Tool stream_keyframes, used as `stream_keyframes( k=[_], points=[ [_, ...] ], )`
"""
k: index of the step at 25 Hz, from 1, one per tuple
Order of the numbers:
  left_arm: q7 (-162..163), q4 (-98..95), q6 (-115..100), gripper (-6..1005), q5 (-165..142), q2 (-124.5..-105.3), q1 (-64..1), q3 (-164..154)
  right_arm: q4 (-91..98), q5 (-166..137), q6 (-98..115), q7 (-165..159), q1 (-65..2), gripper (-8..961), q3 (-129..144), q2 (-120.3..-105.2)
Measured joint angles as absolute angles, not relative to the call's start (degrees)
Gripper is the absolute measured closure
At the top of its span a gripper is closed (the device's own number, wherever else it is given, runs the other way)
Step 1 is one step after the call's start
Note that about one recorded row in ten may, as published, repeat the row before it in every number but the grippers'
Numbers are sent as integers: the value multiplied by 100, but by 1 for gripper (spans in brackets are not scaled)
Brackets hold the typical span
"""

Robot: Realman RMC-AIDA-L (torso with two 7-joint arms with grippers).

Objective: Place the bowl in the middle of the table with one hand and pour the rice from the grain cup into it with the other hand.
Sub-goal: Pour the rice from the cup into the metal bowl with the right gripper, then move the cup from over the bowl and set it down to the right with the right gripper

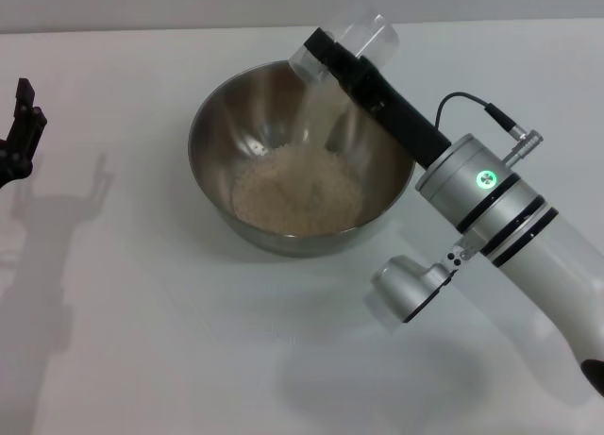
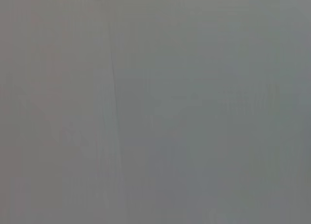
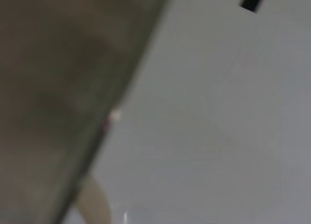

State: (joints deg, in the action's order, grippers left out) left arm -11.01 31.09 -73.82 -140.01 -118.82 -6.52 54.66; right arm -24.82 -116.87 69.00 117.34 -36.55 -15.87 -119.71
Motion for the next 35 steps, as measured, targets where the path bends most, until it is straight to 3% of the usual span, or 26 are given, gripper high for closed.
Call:
stream_keyframes(
  k=[20,35],
  points=[
    [-1072,3058,-7383,165,-14001,-11892,-671,5466,-2903,-11914,6645,13861,-3554,953,-1638,-11988],
    [-1063,2992,-7383,165,-13992,-11893,-662,5467,-3589,-11857,7190,7888,-2883,952,-2731,-11971]
  ],
)
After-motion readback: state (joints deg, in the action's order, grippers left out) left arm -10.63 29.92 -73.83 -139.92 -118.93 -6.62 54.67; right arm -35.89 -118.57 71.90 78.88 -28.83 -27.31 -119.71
